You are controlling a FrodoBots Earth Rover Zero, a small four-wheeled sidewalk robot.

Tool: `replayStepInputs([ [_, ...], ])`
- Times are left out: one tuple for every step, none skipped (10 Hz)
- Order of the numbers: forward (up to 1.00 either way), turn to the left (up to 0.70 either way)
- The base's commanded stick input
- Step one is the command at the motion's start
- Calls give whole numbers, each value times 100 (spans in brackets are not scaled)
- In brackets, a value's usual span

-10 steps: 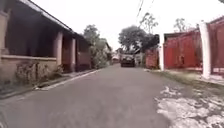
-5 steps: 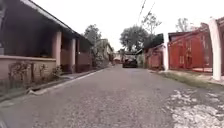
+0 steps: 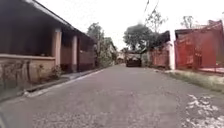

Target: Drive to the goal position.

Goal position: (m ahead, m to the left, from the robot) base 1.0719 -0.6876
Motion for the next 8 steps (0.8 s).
replayStepInputs([
  [70,7],
  [70,-19],
  [70,-28],
  [70,-28],
  [70,-28],
  [70,-28],
  [70,-28],
  [70,-28],
])
